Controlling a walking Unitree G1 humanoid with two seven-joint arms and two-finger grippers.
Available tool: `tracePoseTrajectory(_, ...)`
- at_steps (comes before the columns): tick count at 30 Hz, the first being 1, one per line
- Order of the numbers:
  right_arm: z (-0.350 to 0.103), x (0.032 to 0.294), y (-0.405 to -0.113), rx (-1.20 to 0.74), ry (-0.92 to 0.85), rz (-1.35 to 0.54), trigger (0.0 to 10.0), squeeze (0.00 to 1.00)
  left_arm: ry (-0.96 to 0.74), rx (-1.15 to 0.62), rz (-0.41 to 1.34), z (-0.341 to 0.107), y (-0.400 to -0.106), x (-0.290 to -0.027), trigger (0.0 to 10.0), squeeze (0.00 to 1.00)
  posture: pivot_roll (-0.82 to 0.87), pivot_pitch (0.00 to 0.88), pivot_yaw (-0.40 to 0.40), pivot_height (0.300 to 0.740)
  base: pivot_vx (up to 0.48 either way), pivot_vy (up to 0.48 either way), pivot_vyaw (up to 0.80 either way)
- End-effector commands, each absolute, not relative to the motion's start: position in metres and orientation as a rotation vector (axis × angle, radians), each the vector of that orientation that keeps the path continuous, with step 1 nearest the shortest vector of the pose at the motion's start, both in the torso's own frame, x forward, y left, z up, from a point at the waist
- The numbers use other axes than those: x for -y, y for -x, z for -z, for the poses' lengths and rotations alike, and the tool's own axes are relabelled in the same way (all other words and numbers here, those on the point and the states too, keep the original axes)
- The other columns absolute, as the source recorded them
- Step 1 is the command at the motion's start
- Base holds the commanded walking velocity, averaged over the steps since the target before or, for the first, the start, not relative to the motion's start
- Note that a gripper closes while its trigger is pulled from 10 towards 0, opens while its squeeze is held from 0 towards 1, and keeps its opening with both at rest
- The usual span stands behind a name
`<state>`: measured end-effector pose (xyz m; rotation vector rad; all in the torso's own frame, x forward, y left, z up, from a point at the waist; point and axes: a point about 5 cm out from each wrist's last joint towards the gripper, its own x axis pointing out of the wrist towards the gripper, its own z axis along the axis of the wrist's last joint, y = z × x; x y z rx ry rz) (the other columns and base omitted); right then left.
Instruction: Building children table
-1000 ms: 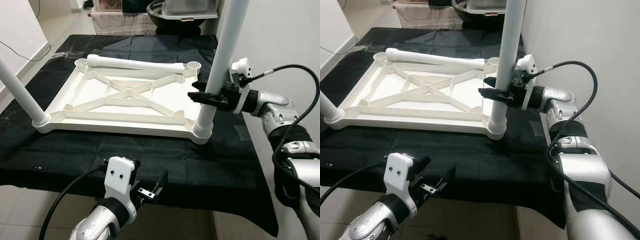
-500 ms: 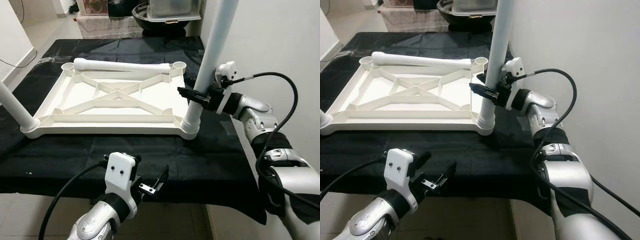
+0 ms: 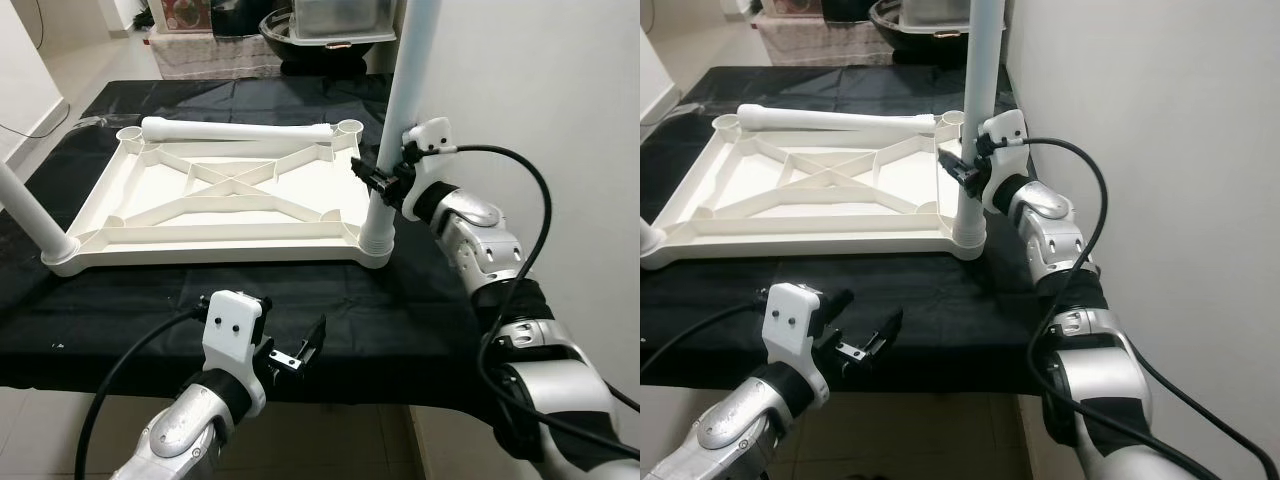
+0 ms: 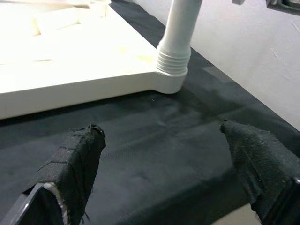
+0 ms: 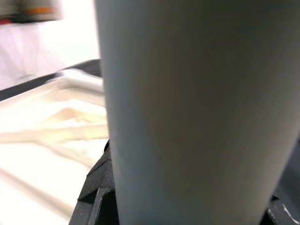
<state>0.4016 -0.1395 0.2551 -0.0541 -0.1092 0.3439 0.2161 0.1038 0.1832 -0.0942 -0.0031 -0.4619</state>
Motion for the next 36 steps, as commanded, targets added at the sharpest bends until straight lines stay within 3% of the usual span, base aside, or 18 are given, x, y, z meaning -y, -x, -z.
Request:
tracePoseTrajectory(1, -0.197, 0.152, -0.398, -0.151, 0.025, -0.175, 10.0, 0.00, 0.084, -0.011, 0.450, -0.179, -0.218, -0.107, 10.0, 0.00, 0.20, 0.173, 0.005, 0.740, 0.000, 0.000, 0.00)
tracePoseTrajectory(6, -0.188, 0.145, -0.388, -0.160, -0.029, 0.006, 10.0, 0.00, 0.078, -0.001, 0.449, -0.180, -0.223, -0.108, 10.0, 0.00, 0.19, 0.162, 0.005, 0.740, 0.000, 0.000, 0.00)
tracePoseTrajectory(8, -0.187, 0.133, -0.376, -0.120, -0.020, 0.180, 10.0, 0.00, 0.071, 0.012, 0.446, -0.181, -0.227, -0.109, 10.0, 0.00, 0.19, 0.157, 0.006, 0.740, 0.000, 0.000, 0.00)
tracePoseTrajectory(22, -0.200, 0.076, -0.335, -0.101, -0.101, 0.604, 10.0, 0.00, 0.061, 0.025, 0.436, -0.179, -0.236, -0.112, 10.0, 0.00, 0.19, 0.125, 0.000, 0.740, 0.000, 0.000, 0.00)
tracePoseTrajectory(28, -0.205, 0.052, -0.323, -0.157, -0.111, 0.661, 10.0, 0.00, 0.059, 0.035, 0.437, -0.180, -0.238, -0.112, 10.0, 0.00, 0.20, 0.115, -0.006, 0.740, 0.000, 0.000, 0.00)
tracePoseTrajectory(36, -0.205, 0.043, -0.324, -0.180, -0.193, 0.524, 10.0, 0.00, 0.053, 0.038, 0.434, -0.178, -0.239, -0.113, 10.0, 0.00, 0.19, 0.113, -0.008, 0.740, 0.000, 0.000, 0.00)
